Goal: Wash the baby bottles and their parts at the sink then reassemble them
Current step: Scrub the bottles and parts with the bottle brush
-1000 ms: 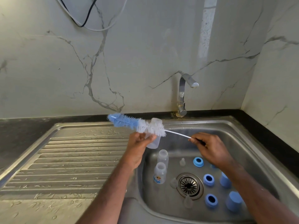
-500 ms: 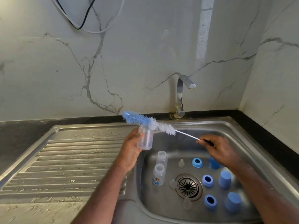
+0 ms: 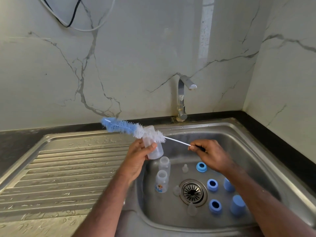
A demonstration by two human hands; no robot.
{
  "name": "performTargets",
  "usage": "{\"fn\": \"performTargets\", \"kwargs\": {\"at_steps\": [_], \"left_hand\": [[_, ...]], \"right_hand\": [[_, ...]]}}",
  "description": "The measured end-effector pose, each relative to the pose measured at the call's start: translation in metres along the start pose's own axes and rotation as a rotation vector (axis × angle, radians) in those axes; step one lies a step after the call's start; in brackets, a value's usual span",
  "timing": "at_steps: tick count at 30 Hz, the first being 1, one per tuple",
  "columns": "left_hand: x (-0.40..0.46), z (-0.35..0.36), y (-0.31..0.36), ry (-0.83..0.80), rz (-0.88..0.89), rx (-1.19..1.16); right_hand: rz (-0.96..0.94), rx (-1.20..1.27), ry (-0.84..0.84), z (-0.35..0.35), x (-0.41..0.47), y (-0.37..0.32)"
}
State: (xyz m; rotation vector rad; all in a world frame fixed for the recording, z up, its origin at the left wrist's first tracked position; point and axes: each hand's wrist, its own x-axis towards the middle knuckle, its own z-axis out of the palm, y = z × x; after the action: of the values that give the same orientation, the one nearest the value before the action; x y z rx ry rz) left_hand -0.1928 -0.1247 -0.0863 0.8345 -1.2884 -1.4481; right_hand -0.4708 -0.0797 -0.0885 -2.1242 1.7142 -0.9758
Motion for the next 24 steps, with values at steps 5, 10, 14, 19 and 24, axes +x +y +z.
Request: {"fn": "performTargets", "kwargs": {"at_steps": [5, 10, 14, 19, 24], "left_hand": [[-0.001, -0.009, 0.003, -0.027, 0.023, -0.042], [-0.005, 0.006, -0.002, -0.065, 0.005, -0.090], [-0.007, -0.003, 0.004, -0.031, 0.025, -0.217], [-0.008, 0.011, 0.005, -0.072, 0.015, -0.036], [-0.006, 0.005, 0.008, -0.080, 0.012, -0.035]], "right_hand": [[0.068, -0.010, 0.025, -0.016, -0.004, 0.027], [-0.036, 0.028, -0.020, -0.002, -0.001, 0.003], [0.044, 0.055, 0.020, -0.016, -0.005, 0.028], [-0.018, 0.074, -0.004, -0.004, -0.004, 0.007], [0.058, 0.083, 0.014, -0.014, -0.005, 0.027]]}}
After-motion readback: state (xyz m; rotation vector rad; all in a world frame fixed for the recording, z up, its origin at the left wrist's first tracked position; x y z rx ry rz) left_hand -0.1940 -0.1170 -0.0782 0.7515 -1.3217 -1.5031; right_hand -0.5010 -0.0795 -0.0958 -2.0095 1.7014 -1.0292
